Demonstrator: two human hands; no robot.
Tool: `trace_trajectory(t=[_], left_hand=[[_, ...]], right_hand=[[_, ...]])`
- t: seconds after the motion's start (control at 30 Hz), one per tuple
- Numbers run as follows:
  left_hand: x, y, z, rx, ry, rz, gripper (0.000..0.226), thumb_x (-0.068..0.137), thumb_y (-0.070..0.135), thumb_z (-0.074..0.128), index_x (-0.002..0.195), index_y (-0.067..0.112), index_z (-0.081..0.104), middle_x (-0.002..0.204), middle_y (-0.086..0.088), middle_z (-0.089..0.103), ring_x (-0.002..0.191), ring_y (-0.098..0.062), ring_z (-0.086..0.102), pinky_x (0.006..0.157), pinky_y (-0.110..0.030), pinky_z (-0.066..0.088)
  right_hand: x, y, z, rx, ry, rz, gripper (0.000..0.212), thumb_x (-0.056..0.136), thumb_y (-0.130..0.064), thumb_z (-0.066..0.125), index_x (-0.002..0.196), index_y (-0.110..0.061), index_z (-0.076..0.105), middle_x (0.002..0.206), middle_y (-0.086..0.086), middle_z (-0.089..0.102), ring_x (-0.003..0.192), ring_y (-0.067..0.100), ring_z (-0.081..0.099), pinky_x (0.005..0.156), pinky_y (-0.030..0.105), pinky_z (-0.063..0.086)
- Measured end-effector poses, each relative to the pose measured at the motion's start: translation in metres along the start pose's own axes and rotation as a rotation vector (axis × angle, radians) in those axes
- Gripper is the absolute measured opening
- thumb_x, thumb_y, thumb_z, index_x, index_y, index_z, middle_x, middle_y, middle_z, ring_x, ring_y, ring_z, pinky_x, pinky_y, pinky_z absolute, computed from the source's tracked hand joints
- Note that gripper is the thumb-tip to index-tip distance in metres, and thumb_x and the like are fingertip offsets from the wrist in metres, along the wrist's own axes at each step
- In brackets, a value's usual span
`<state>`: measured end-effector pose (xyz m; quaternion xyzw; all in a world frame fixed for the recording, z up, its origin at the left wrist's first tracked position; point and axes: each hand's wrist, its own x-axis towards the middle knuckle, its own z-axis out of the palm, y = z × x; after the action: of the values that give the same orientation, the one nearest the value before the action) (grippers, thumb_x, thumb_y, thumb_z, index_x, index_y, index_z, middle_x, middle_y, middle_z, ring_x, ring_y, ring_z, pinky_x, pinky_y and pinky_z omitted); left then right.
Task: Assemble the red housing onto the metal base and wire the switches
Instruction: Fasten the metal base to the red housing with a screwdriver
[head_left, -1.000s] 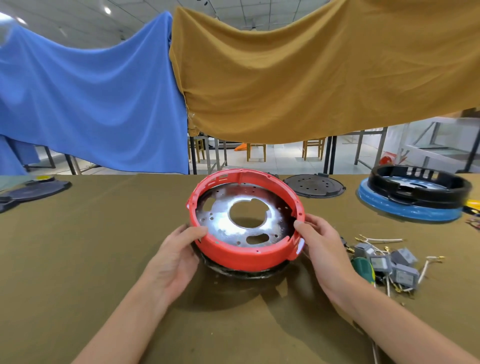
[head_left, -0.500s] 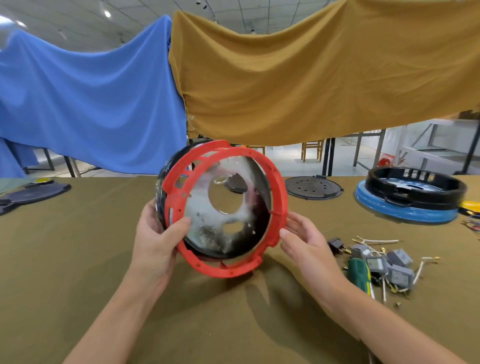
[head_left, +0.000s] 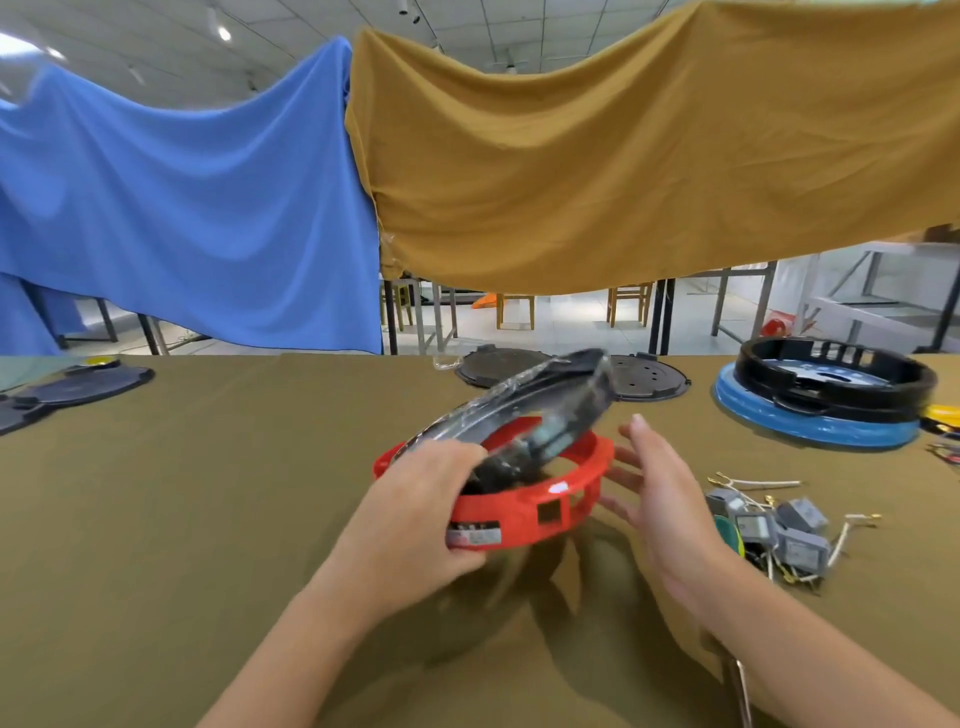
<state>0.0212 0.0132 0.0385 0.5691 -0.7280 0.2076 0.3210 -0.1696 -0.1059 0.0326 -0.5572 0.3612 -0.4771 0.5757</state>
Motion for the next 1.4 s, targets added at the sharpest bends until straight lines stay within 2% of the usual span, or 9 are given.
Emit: trace_trajectory(t=[0.13, 0.37, 0.47, 0.6, 0.73, 0.87, 1.03, 1.2, 1.4], left_hand=[[-0.002, 0.003, 0.012, 0.161, -0.105, 0.183, 0.061, 0.058, 0.03, 0.083, 0.107, 0.025, 0.046, 0.094, 0.009, 0.053, 0.083, -0.01, 0.045, 0.074, -0.022, 0.041], [-0.01, 0.005, 0.014, 0.041, -0.277, 0.101, 0.046, 0.084, 0.075, 0.051, 0.099, 0.032, 0.043, 0.095, 0.017, 0.044, 0.086, -0.006, 0.04, 0.081, -0.024, 0.041], [-0.01, 0.006, 0.011, -0.222, -0.193, -0.072, 0.029, 0.093, 0.062, 0.047, 0.099, 0.034, 0.049, 0.096, 0.023, 0.042, 0.094, -0.005, 0.044, 0.085, -0.02, 0.036], [-0.007, -0.014, 0.009, -0.179, 0.283, -0.498, 0.012, 0.095, 0.033, 0.053, 0.097, 0.023, 0.058, 0.094, 0.011, 0.051, 0.095, -0.016, 0.049, 0.082, -0.027, 0.037], [-0.012, -0.039, 0.015, -0.21, 0.097, -0.98, 0.026, 0.096, 0.033, 0.052, 0.099, 0.016, 0.07, 0.106, -0.004, 0.061, 0.11, -0.026, 0.052, 0.098, -0.038, 0.04], [-0.01, -0.033, 0.018, -0.555, 0.275, -0.969, 0.016, 0.09, 0.026, 0.063, 0.102, 0.019, 0.07, 0.109, 0.001, 0.066, 0.104, -0.014, 0.062, 0.096, -0.041, 0.049], [-0.006, -0.029, 0.01, -0.819, 0.475, -0.976, 0.012, 0.09, 0.01, 0.06, 0.099, 0.019, 0.061, 0.09, 0.006, 0.069, 0.084, -0.01, 0.064, 0.076, -0.03, 0.051], [-0.005, -0.027, 0.01, -0.87, 0.508, -0.974, 0.022, 0.091, 0.008, 0.056, 0.107, 0.023, 0.056, 0.097, 0.007, 0.067, 0.087, -0.01, 0.064, 0.073, -0.027, 0.049], [-0.008, -0.026, 0.012, -0.869, 0.501, -0.922, 0.026, 0.092, 0.008, 0.053, 0.108, 0.028, 0.057, 0.096, 0.013, 0.068, 0.079, 0.007, 0.064, 0.06, -0.009, 0.047]], right_hand=[[0.005, -0.003, -0.011, -0.075, 0.114, 0.032, 0.045, 0.101, -0.054, 0.035, 0.13, -0.026, 0.055, 0.125, -0.003, 0.06, 0.121, 0.016, 0.053, 0.107, 0.043, 0.04], [0.012, -0.002, -0.022, -0.108, 0.074, 0.093, 0.022, 0.098, -0.029, 0.051, 0.107, -0.014, 0.065, 0.104, 0.006, 0.069, 0.1, 0.015, 0.063, 0.078, 0.029, 0.05], [0.012, 0.004, -0.022, -0.185, 0.055, 0.072, 0.025, 0.094, -0.02, 0.049, 0.094, -0.002, 0.066, 0.1, 0.018, 0.068, 0.088, 0.018, 0.063, 0.074, 0.032, 0.05], [0.011, 0.005, -0.02, -0.247, 0.057, 0.023, 0.03, 0.092, -0.021, 0.048, 0.095, 0.006, 0.059, 0.104, 0.025, 0.063, 0.091, 0.034, 0.062, 0.092, 0.052, 0.048], [0.013, 0.009, -0.021, -0.245, 0.044, 0.018, 0.023, 0.095, -0.022, 0.05, 0.089, -0.007, 0.067, 0.09, 0.004, 0.072, 0.093, 0.015, 0.066, 0.086, 0.038, 0.053], [0.011, 0.007, -0.022, -0.247, -0.024, -0.036, 0.028, 0.098, -0.021, 0.047, 0.087, -0.02, 0.073, 0.084, -0.013, 0.075, 0.081, 0.0, 0.068, 0.054, 0.009, 0.05], [0.008, 0.007, -0.021, -0.219, -0.122, -0.086, 0.034, 0.1, -0.019, 0.048, 0.088, -0.037, 0.074, 0.091, -0.019, 0.075, 0.081, -0.006, 0.068, 0.053, 0.005, 0.047], [0.008, 0.009, -0.019, -0.154, -0.103, -0.125, 0.029, 0.099, -0.023, 0.055, 0.124, -0.036, 0.063, 0.11, -0.017, 0.072, 0.093, -0.002, 0.068, 0.061, 0.011, 0.052], [0.006, 0.007, -0.018, -0.135, -0.117, -0.193, 0.025, 0.099, -0.02, 0.054, 0.11, -0.041, 0.063, 0.094, -0.029, 0.071, 0.085, -0.011, 0.066, 0.059, 0.005, 0.049]])
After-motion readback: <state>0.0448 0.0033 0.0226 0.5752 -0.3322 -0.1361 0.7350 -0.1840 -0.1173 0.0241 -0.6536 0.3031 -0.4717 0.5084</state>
